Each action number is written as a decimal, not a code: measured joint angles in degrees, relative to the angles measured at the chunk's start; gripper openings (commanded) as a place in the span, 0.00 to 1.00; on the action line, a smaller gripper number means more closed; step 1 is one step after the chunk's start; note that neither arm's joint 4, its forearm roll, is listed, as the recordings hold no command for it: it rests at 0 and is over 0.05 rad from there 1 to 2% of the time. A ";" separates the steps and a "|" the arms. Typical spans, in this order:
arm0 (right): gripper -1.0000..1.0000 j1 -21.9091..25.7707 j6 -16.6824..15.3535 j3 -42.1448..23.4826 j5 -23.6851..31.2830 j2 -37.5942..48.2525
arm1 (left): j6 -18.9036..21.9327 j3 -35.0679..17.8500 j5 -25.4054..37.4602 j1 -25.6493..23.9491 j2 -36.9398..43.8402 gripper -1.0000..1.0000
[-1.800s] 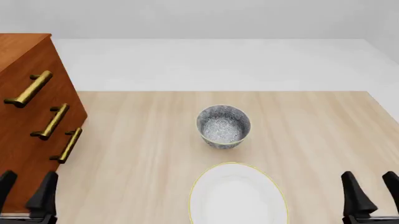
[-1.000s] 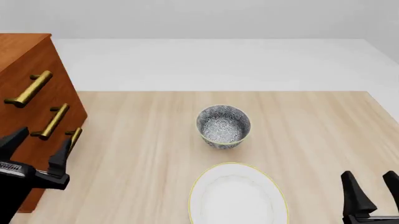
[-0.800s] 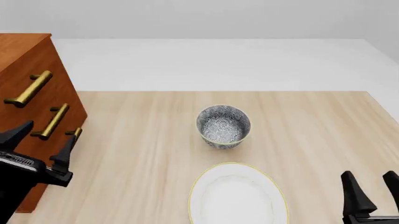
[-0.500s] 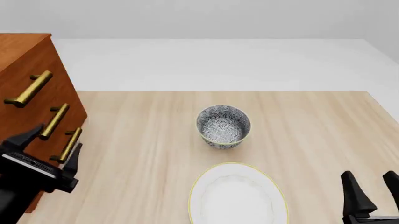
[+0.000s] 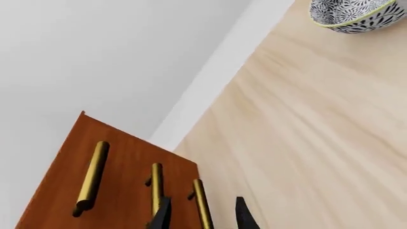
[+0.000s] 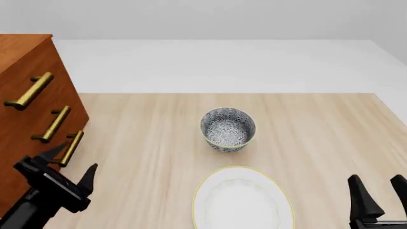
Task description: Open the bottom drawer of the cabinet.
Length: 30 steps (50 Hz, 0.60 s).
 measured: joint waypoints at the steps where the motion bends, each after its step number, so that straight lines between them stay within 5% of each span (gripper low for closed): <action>1: 1.00 0.00 0.00 0.00 0.00 0.00 | 0.33 0.22 -0.61 -0.05 0.56 1.00; 30: 1.00 0.00 0.00 0.00 0.00 0.00 | 8.22 2.91 -15.12 0.76 16.14 1.00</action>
